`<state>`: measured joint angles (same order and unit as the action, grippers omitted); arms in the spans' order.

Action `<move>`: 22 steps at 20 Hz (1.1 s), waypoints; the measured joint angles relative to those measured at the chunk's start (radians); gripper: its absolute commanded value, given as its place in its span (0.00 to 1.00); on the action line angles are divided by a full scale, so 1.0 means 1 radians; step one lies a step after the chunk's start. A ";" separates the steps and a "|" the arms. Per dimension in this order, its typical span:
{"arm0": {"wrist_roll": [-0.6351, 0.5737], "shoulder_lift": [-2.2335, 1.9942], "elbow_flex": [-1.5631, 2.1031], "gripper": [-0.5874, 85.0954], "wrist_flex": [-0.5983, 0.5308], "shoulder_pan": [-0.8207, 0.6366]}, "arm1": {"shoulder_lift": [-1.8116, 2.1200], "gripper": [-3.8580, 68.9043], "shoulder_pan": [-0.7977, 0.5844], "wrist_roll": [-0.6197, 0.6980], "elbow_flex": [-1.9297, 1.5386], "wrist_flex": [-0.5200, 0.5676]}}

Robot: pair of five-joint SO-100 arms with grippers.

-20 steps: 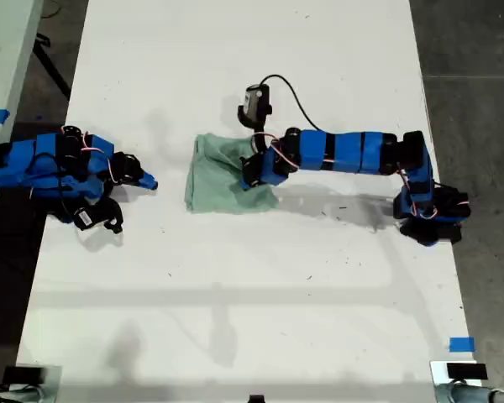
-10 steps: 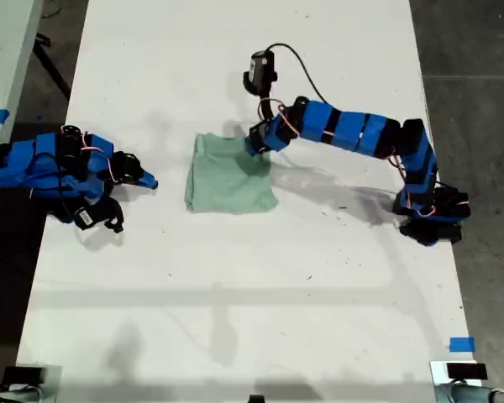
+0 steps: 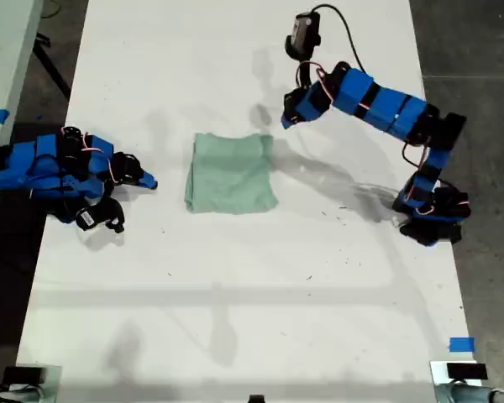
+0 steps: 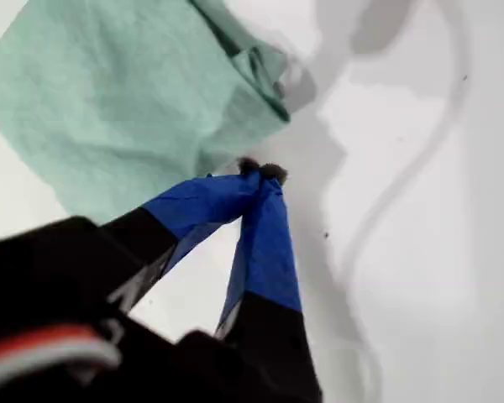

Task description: Fold t-shirt

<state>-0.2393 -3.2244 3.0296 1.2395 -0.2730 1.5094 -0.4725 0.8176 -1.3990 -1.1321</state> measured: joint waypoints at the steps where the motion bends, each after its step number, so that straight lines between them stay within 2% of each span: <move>1: 0.000 -0.058 0.005 0.01 0.021 -0.003 | 0.135 0.04 0.038 -0.057 -0.135 0.002; 5: 0.000 -0.123 0.005 0.01 0.063 -0.005 | 0.624 0.04 0.178 -0.336 -0.683 0.028; 8: 0.000 -0.130 0.005 0.02 0.063 -0.005 | 0.876 0.04 0.311 -0.586 -1.057 0.110; 12: 0.000 -0.184 0.005 0.08 0.097 -0.005 | 1.175 0.04 0.410 -0.862 -1.439 0.179; 14: 0.000 -0.192 0.005 0.07 0.100 -0.005 | 1.368 0.04 0.446 -0.982 -1.591 0.160; 15: 0.000 -0.192 0.005 0.07 0.100 -0.005 | 1.499 0.04 0.448 -1.046 -1.655 0.098; 16: 0.000 -0.192 0.005 0.07 0.100 -0.005 | 1.643 0.04 0.445 -1.043 -1.672 0.018; 18: 0.000 -0.192 0.005 0.07 0.100 -0.005 | 1.761 0.05 0.439 -1.042 -1.681 -0.043; 20: 0.000 -0.192 0.005 0.07 0.100 0.021 | 1.816 0.12 0.433 -1.072 -1.683 -0.048; 22: 0.000 -0.192 0.005 0.07 0.112 0.080 | 1.870 0.13 0.426 -1.124 -1.684 -0.049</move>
<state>-0.2393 -3.4162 3.0342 1.3514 -0.1933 3.3794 -0.0460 -0.3068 -3.0833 -1.1812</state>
